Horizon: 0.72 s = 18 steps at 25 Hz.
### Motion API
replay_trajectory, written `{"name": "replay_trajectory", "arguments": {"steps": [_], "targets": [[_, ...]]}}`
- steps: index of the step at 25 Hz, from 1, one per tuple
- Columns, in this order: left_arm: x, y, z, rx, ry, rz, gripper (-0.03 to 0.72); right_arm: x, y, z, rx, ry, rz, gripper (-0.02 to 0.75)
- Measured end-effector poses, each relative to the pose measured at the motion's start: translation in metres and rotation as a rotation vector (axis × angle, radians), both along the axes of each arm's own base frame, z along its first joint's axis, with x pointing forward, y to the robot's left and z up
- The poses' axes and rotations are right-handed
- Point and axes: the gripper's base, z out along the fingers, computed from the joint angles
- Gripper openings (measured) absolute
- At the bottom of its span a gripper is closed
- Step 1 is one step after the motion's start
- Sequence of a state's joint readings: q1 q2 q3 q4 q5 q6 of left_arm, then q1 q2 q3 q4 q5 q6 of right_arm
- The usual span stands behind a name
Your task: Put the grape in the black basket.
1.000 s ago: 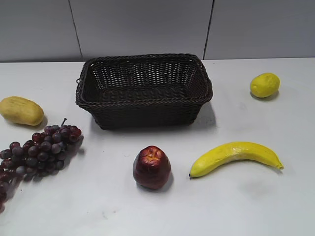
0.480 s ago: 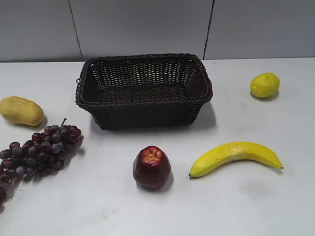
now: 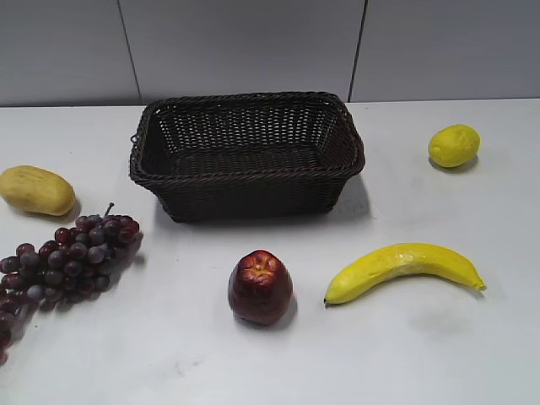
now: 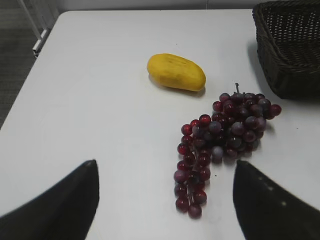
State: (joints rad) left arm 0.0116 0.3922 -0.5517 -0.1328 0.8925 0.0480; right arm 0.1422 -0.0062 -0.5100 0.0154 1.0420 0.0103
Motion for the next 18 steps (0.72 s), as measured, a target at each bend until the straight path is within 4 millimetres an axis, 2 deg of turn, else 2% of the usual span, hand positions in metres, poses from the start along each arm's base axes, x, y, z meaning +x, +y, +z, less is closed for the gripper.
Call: {"name": "replay_trajectory", "arguments": {"steps": [6,11,18], "targets": [[0.064,-0.009,-0.006,-0.070,0.135,-0.088,0.620,0.000,0.000,0.000,0.000,0.000,0.000,0.589],[0.112,-0.015,-0.024,-0.102,0.293,-0.154,0.620,0.000,0.000,0.000,0.000,0.000,0.000,0.589],[0.160,-0.024,-0.053,-0.093,0.412,-0.217,0.616,0.000,0.000,0.000,0.000,0.000,0.000,0.589]]}}
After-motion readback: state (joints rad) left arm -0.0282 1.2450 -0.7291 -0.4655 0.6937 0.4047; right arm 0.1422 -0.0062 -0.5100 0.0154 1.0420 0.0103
